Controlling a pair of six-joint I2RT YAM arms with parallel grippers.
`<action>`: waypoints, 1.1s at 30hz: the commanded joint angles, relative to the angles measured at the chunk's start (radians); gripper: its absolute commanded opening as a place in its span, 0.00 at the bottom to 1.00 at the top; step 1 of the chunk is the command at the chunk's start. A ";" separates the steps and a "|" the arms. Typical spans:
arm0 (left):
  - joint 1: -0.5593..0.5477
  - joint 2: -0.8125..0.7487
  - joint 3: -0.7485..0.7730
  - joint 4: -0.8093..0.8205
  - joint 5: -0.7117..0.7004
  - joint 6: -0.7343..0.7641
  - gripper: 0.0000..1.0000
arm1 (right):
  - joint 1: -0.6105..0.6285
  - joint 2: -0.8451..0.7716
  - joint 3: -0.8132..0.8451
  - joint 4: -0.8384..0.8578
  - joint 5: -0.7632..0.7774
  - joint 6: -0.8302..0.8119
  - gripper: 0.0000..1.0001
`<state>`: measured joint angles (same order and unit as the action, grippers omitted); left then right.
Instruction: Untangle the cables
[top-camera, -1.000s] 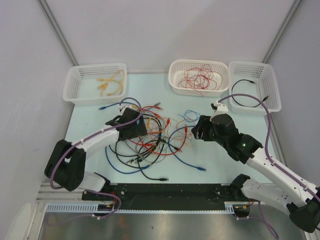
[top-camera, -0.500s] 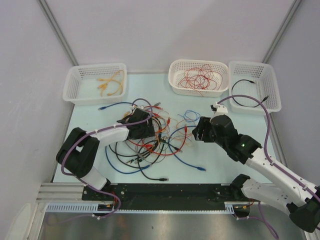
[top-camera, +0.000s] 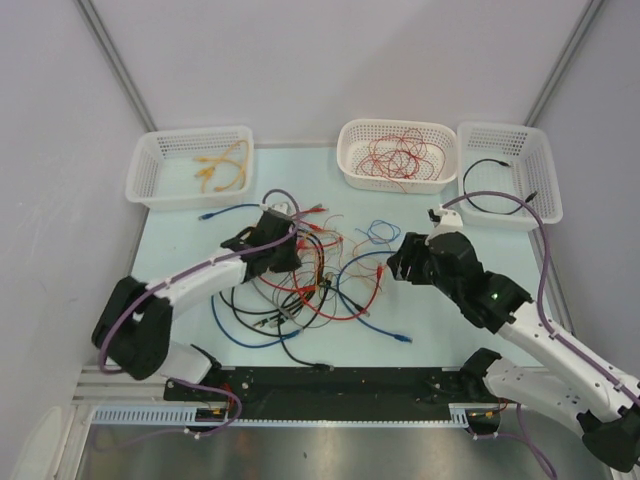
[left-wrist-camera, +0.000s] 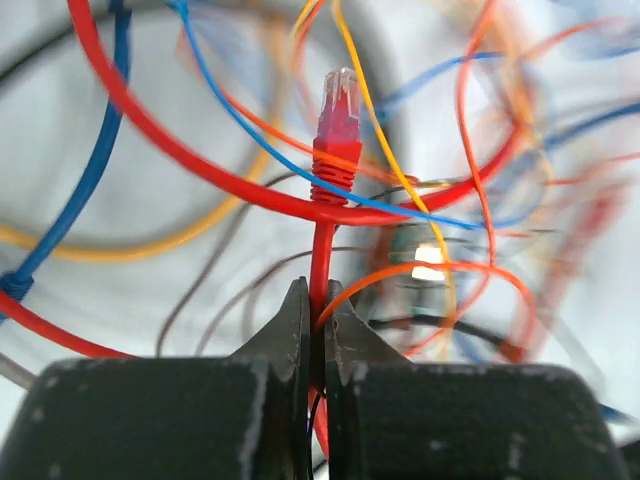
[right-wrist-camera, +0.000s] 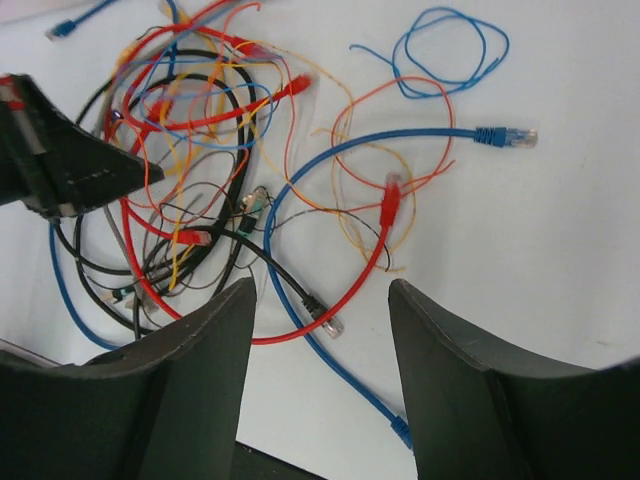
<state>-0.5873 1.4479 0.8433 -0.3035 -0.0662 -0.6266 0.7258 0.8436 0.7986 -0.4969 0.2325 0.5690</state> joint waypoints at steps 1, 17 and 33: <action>-0.005 -0.205 0.134 0.046 0.107 0.067 0.00 | -0.026 -0.073 0.027 0.029 0.036 -0.033 0.61; -0.003 -0.302 0.361 0.040 0.344 0.070 0.00 | -0.121 -0.124 0.108 0.035 0.016 -0.113 0.61; 0.085 -0.222 0.243 -0.273 -0.027 0.120 0.00 | -0.120 0.011 0.103 0.014 -0.107 -0.093 0.61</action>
<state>-0.5674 1.1893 1.1271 -0.4564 0.0273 -0.5106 0.6075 0.8337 0.8665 -0.4900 0.1688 0.4759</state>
